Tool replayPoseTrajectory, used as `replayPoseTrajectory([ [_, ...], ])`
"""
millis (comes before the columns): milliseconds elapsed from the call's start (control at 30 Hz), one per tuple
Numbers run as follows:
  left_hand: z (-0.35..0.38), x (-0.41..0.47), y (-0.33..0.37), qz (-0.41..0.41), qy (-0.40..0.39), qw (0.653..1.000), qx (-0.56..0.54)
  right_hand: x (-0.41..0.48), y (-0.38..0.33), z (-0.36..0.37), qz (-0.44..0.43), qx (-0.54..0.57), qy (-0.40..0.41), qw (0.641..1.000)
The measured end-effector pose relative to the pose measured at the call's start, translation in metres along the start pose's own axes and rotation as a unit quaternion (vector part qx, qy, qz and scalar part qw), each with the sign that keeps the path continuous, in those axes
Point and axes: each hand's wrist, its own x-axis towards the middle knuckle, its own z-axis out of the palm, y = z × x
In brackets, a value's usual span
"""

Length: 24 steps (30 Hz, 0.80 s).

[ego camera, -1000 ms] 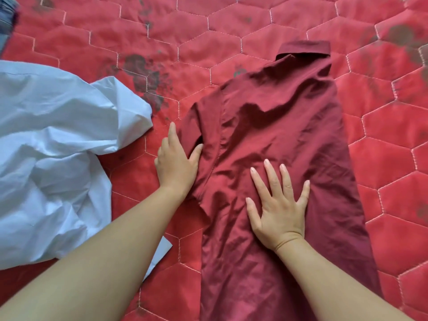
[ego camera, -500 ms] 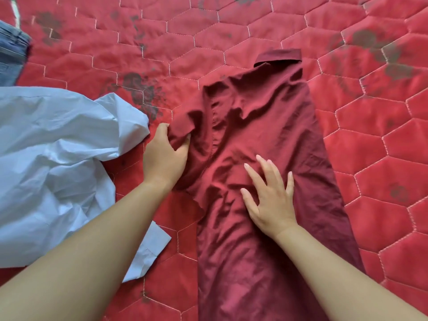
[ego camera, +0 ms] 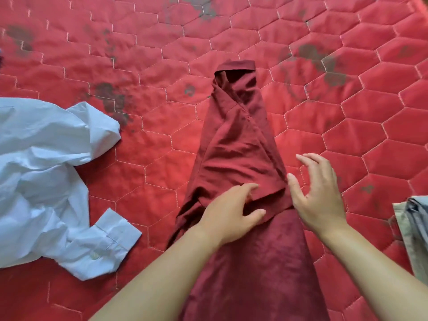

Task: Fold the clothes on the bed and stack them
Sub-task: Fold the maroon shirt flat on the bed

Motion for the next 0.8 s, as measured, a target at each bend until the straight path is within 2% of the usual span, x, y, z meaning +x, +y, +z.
replayPoseTrajectory([
  [133,-0.008,-0.008,-0.019,0.012,0.216,0.976,0.025,-0.004,-0.014,0.018,-0.039,0.013,-0.060,0.997],
  [200,-0.015,-0.012,-0.033,-0.017,0.245,0.968,0.054,-0.006,-0.021,0.036,-0.048,-0.008,-0.096,0.994],
  [233,-0.016,-0.015,-0.041,-0.035,0.224,0.971,0.070,-0.008,-0.022,0.044,-0.048,-0.029,-0.118,0.991],
  [300,-0.012,-0.022,-0.055,-0.051,0.122,0.986,0.104,-0.014,-0.017,0.057,-0.038,-0.079,-0.163,0.983],
  [367,-0.003,-0.030,-0.064,-0.034,0.045,0.993,0.107,-0.020,-0.008,0.062,-0.030,-0.111,-0.183,0.976],
  [433,0.004,-0.036,-0.068,-0.021,0.055,0.993,0.101,-0.023,-0.001,0.061,-0.031,-0.107,-0.165,0.980],
  [567,0.006,-0.037,-0.064,-0.028,0.137,0.983,0.118,-0.020,0.004,0.054,-0.030,-0.088,-0.129,0.987],
  [633,0.005,-0.034,-0.059,0.000,0.169,0.980,0.104,-0.018,0.005,0.051,-0.028,-0.077,-0.106,0.991],
  [667,0.005,-0.034,-0.055,0.024,0.169,0.981,0.096,-0.018,0.005,0.048,-0.024,-0.068,-0.086,0.994],
  [733,0.005,-0.032,-0.049,0.062,0.120,0.986,0.101,-0.019,0.006,0.045,-0.010,-0.056,-0.049,0.997],
  [800,0.005,-0.030,-0.049,0.058,0.082,0.988,0.121,-0.021,0.008,0.045,0.004,-0.068,-0.043,0.997],
])
